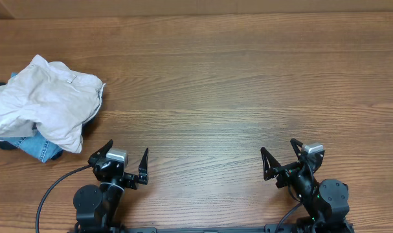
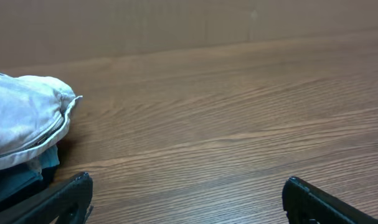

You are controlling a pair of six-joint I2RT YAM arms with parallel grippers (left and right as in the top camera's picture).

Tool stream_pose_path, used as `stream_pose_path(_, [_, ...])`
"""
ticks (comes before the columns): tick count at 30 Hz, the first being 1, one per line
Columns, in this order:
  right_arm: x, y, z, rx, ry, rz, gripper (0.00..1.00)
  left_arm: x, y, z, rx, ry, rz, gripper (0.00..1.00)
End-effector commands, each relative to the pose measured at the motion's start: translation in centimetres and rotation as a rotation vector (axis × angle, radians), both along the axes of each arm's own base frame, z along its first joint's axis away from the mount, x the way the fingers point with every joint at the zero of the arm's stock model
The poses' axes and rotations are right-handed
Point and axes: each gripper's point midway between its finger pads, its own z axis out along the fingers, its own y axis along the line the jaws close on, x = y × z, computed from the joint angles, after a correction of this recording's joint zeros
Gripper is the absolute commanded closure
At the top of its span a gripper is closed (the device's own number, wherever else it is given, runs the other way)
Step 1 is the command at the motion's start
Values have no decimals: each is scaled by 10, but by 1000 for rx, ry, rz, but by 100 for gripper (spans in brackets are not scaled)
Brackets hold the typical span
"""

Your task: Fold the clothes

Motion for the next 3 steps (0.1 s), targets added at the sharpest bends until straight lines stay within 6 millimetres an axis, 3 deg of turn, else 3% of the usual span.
stream_pose_path(1, [-1, 1, 0, -1, -7, 8, 0, 0, -1, -1, -13, -3, -8, 0])
stream_pose_path(3, [-1, 1, 0, -1, -7, 9, 0, 0, -1, -1, -13, -3, -8, 0])
